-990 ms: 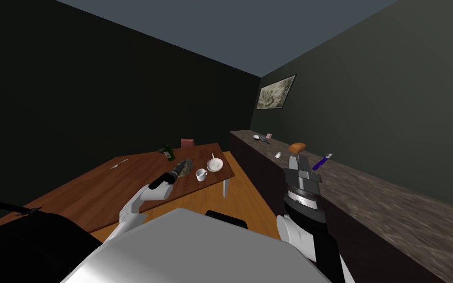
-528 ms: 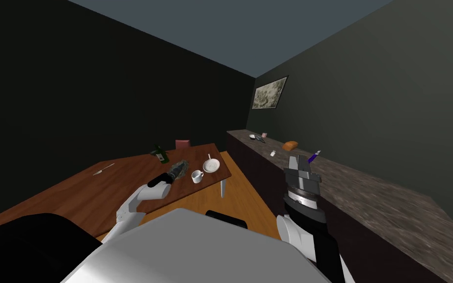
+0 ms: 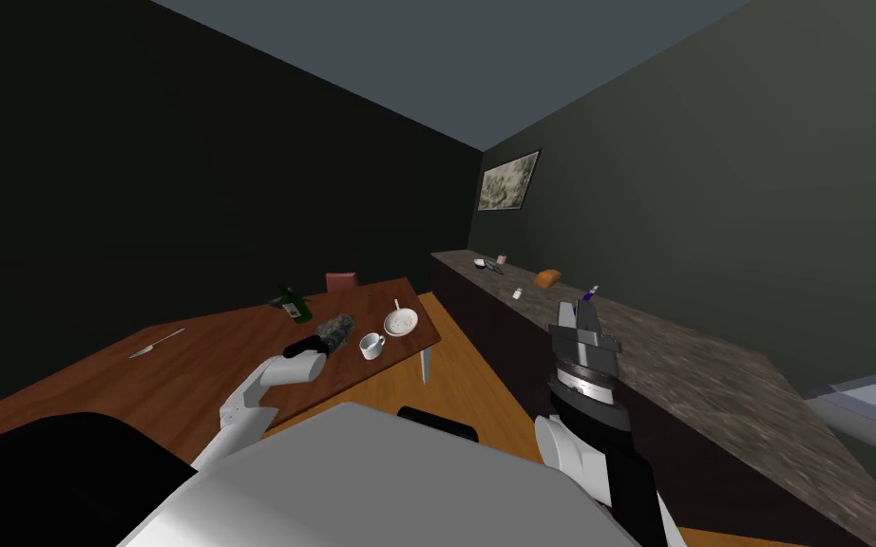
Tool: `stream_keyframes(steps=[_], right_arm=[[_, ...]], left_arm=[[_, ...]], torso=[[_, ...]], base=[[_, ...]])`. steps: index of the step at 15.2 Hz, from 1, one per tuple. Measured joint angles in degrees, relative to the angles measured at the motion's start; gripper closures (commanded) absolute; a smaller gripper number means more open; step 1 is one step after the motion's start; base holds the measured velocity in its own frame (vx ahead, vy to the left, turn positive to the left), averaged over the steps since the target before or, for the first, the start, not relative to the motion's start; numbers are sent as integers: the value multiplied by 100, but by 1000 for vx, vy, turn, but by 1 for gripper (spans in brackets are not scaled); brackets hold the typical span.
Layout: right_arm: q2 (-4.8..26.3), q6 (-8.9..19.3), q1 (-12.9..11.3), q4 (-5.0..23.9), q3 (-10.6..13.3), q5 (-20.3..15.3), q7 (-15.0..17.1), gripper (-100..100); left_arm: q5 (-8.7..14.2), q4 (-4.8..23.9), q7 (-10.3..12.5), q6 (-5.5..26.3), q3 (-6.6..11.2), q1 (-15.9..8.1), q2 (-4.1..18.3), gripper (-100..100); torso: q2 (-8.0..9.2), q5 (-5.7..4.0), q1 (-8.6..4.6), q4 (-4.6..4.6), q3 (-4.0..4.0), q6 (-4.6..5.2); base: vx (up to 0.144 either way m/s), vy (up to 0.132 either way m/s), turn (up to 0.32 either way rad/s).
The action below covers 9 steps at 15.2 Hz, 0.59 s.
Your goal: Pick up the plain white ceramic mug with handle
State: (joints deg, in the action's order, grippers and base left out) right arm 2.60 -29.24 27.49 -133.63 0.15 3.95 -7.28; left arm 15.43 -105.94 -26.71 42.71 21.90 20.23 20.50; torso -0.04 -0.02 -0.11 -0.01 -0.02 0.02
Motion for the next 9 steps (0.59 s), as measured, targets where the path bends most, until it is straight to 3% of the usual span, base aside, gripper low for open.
stream_keyframes(steps=[9], right_arm=[[0, 0, 0, 0, 0, 0, 0, 0]], left_arm=[[262, 310, -331, 980, 273, -101, 116, -100]], torso=[[-1, 0, 2, 0, 0, -1]], base=[[22, -16, -115]])
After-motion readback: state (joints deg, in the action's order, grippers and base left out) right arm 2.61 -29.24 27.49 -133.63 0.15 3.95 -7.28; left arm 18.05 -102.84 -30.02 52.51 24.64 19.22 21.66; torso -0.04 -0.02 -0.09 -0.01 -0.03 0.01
